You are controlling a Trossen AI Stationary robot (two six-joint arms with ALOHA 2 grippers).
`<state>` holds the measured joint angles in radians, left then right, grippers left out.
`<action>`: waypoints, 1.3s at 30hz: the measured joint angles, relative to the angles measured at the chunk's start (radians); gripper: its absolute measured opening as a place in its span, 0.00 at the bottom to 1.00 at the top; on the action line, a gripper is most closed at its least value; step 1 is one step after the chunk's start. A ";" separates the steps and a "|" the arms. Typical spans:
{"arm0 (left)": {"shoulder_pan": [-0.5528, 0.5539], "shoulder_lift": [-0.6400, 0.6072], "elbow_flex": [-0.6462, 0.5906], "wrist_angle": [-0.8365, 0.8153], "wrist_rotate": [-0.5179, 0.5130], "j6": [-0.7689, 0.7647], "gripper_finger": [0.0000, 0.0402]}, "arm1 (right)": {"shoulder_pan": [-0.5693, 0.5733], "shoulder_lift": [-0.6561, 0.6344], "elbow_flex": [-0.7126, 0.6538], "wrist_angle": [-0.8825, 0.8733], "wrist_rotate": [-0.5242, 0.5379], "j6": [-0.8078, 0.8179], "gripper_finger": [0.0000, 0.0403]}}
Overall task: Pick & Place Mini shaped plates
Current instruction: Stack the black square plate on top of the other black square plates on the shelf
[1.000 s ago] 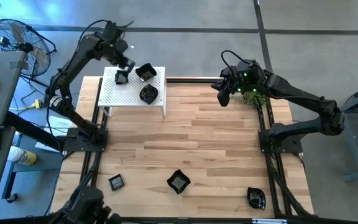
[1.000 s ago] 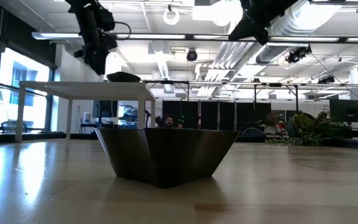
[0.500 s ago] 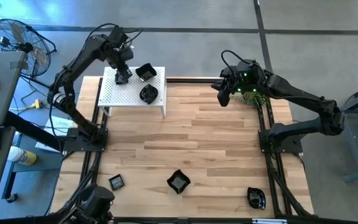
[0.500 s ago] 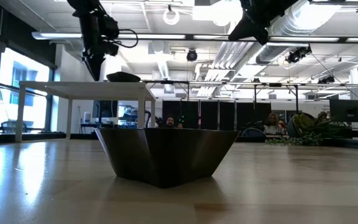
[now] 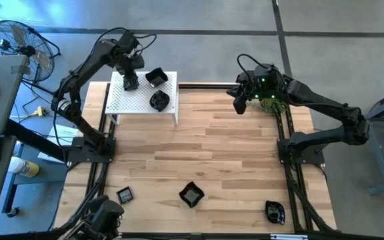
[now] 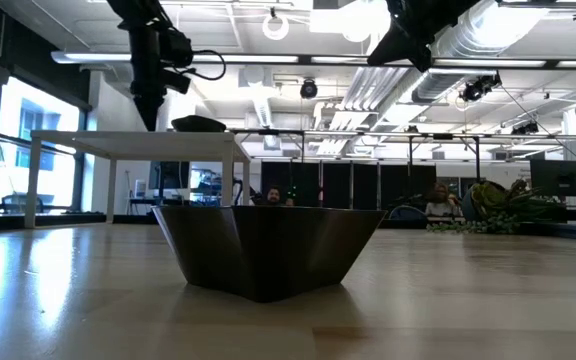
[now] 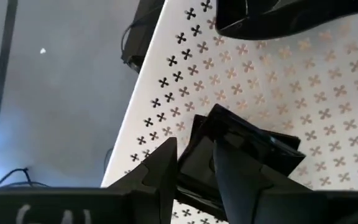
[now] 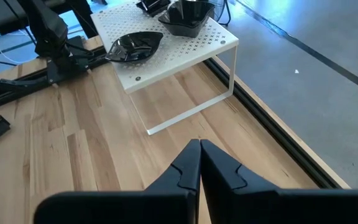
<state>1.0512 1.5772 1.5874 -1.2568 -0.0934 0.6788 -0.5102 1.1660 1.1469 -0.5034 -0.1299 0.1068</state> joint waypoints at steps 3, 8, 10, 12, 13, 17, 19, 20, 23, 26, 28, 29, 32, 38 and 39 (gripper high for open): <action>0.000 0.000 -0.001 0.023 -0.013 0.018 0.25 | 0.000 0.000 0.000 0.000 0.000 0.000 0.01; 0.002 0.000 -0.001 0.025 -0.002 0.007 0.25 | 0.000 0.000 0.000 0.000 0.000 -0.003 0.02; 0.002 0.000 -0.001 0.025 0.000 0.006 0.25 | 0.000 0.000 0.000 0.000 0.000 -0.003 0.02; 0.002 0.000 -0.004 0.027 0.008 0.006 0.25 | 0.000 0.000 0.000 0.000 0.000 -0.003 0.02; 0.002 -0.001 -0.009 0.028 0.010 0.008 0.25 | 0.000 0.000 0.000 0.000 0.000 -0.003 0.02; 0.002 -0.001 -0.041 0.033 0.012 0.021 0.25 | 0.000 0.000 0.000 0.000 0.000 -0.003 0.02; -0.006 -0.001 -0.047 0.042 0.008 0.022 0.25 | 0.000 0.000 0.000 0.000 0.000 -0.003 0.02; -0.013 -0.001 -0.047 0.044 -0.002 0.023 0.24 | 0.000 0.000 0.000 0.000 0.000 -0.003 0.02; -0.035 -0.002 -0.047 0.045 -0.033 0.027 0.19 | 0.000 0.000 0.000 0.000 0.000 -0.003 0.02; -0.047 -0.002 -0.047 0.042 -0.041 0.033 0.11 | 0.000 0.000 0.000 0.000 0.000 -0.003 0.02; -0.048 -0.003 -0.047 0.043 -0.040 0.036 0.05 | 0.000 0.000 0.000 0.000 0.000 -0.003 0.02; -0.052 -0.004 -0.044 0.038 -0.040 0.037 0.03 | 0.000 0.000 0.000 0.000 0.000 -0.003 0.02; -0.052 -0.004 -0.022 0.025 -0.032 0.039 0.02 | 0.000 0.000 0.000 0.000 0.000 -0.003 0.02; -0.050 -0.004 0.074 -0.012 0.025 0.025 0.01 | 0.000 0.000 0.000 0.000 -0.001 -0.003 0.02; -0.050 -0.004 0.090 -0.013 0.032 0.019 0.01 | 0.000 0.000 0.000 0.000 -0.001 -0.003 0.02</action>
<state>1.0008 1.5734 1.6778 -1.2695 -0.0615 0.6981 -0.5099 1.1656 1.1469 -0.5030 -0.1312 0.1040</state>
